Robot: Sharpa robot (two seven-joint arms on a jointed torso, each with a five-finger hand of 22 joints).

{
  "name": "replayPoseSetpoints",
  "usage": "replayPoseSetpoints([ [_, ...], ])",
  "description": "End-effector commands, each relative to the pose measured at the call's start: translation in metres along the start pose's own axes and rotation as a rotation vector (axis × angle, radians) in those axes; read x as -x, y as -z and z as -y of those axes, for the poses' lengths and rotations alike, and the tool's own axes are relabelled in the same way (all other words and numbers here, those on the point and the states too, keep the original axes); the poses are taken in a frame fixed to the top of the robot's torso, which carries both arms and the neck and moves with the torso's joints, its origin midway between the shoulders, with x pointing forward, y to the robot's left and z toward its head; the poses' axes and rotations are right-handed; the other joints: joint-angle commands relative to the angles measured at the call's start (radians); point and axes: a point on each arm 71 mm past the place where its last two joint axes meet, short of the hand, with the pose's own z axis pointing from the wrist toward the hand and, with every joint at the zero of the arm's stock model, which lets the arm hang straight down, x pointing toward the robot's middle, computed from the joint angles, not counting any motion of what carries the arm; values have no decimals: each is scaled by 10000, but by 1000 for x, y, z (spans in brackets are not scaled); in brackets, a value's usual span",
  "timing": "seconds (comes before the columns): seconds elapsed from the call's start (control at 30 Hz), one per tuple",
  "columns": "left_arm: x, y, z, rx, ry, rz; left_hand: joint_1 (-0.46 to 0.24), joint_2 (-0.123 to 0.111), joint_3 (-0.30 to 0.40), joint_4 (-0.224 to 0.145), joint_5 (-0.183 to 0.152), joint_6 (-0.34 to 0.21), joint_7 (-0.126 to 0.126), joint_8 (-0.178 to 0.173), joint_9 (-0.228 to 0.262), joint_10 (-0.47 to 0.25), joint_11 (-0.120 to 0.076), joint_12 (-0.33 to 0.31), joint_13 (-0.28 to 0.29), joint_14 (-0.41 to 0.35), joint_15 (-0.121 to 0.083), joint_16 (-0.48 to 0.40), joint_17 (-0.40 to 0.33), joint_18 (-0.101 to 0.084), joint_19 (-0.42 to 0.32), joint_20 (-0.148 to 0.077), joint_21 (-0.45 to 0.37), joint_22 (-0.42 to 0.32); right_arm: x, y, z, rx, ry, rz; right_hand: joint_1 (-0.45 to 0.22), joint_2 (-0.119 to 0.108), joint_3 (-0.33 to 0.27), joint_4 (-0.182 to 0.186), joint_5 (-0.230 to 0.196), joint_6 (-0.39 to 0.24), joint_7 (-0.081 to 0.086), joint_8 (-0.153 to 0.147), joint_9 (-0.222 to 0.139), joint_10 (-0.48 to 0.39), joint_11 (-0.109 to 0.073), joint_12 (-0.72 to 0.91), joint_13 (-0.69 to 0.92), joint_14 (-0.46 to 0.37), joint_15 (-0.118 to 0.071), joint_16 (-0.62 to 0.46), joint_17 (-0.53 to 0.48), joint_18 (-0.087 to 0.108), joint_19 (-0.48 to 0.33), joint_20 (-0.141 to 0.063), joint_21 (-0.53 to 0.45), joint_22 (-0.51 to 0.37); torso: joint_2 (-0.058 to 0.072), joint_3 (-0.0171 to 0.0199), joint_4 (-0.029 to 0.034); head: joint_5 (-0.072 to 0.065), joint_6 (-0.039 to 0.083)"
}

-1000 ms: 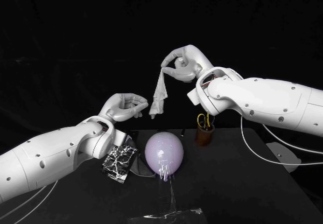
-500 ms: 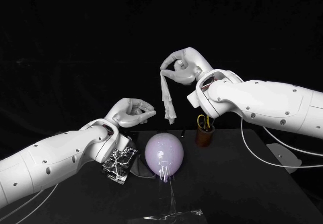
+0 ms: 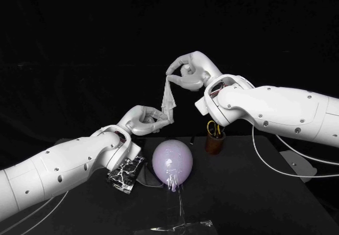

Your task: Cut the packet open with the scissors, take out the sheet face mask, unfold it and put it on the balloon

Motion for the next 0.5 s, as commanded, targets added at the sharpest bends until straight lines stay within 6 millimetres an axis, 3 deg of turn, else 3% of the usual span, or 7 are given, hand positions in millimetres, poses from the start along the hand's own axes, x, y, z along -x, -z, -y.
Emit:
replayPoseSetpoints([
  [0.03,-5,-1,2,-9,88,-406,109,33,-126,50,-19,41,28,-86,-28,24,20,-126,-85,-54,47,-70,-43,124,66,14,-61,-30,-2,0,-3,162,48,-46,-10,60,4,-30,70,63,-4,40,9,71,-4,-53,887,1065,-21,43,2626,-35,35,-44,-44,1672,-11,5,0,0,4],
  [0.13,-5,-1,2,-57,140,-347,324,277,-280,188,-16,127,-118,-173,-98,283,-24,-391,-297,-210,9,-273,-188,120,16,52,-204,-99,-4,0,-5,196,13,-100,-10,60,4,-30,70,63,-4,40,9,71,-4,-53,887,1065,-21,43,2626,-35,35,-44,-44,1672,-6,-2,13,-11,15],
  [0.3,-4,-2,1,-15,250,-143,976,712,-151,140,-15,341,-145,-266,-182,707,-111,-660,-522,-61,-70,-295,-285,143,143,26,-223,-108,-6,1,-7,230,-23,-147,-10,60,4,-30,70,63,-4,40,9,71,-4,-53,887,1065,-21,43,2626,-35,35,-44,-44,1672,3,-10,8,-20,13],
  [0.5,-2,-2,0,133,349,-2,1108,702,-162,213,-18,470,-99,-319,-236,975,-122,-779,-625,107,-99,-207,-289,143,262,-30,-151,-63,-5,1,-6,212,-15,-124,-10,60,4,-30,70,63,-4,40,9,71,-4,-53,887,1065,-21,43,2626,-35,35,-44,-44,1672,-1,-4,12,7,1],
])
